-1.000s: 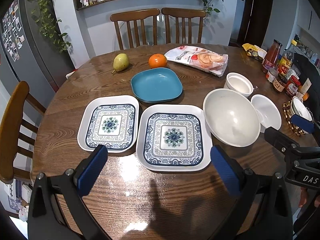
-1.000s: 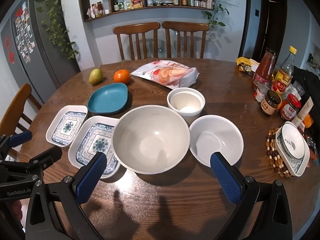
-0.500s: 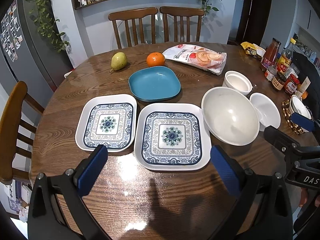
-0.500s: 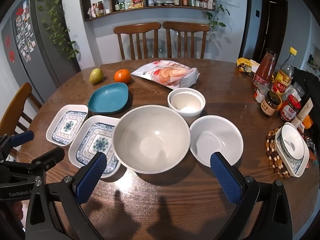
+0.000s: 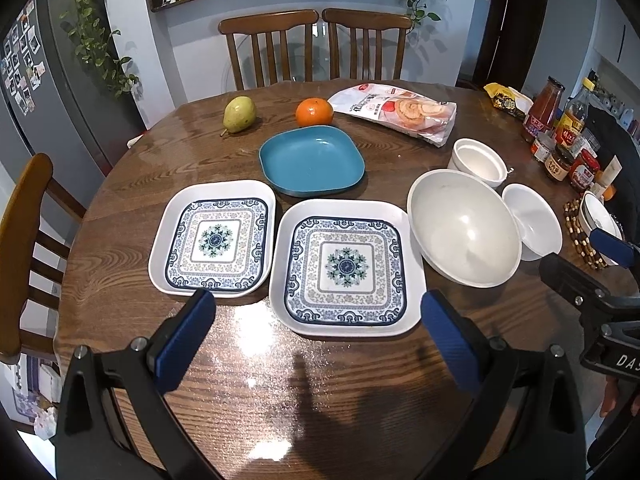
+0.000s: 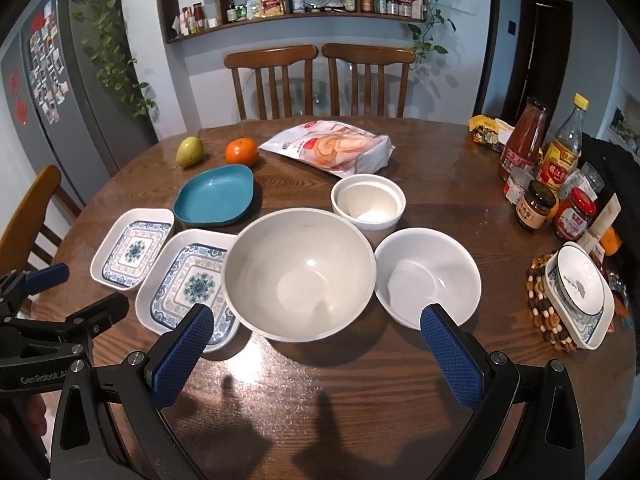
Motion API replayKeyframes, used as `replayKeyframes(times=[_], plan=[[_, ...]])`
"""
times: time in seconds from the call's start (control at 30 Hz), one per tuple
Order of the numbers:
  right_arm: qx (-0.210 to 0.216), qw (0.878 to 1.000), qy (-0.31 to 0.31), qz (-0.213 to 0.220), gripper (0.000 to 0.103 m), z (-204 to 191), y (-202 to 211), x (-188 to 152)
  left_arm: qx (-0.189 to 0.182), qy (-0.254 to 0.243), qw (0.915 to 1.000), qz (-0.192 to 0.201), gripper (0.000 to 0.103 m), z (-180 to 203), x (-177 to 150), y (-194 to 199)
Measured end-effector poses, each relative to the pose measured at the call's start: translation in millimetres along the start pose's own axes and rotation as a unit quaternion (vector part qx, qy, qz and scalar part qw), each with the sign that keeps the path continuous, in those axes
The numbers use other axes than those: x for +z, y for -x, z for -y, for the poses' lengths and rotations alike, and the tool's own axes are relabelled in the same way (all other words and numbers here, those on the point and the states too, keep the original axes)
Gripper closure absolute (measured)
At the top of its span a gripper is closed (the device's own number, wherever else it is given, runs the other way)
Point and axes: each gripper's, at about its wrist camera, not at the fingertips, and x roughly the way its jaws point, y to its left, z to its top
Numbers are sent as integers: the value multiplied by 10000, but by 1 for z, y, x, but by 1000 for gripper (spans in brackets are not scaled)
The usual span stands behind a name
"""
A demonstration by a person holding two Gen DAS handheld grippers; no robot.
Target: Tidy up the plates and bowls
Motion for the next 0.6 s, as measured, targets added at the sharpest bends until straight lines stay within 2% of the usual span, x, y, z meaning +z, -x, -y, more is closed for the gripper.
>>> replayKeyframes(times=[0.33,0.6], plan=[[-4,10000,8,-9,0,-2,3,-4,-186,303,9993,-96,1,-11,-5,-6],[306,9990,130,-286,0,-12,-6,-21,-285,638,9972,-254,1,-32,-18,-22]])
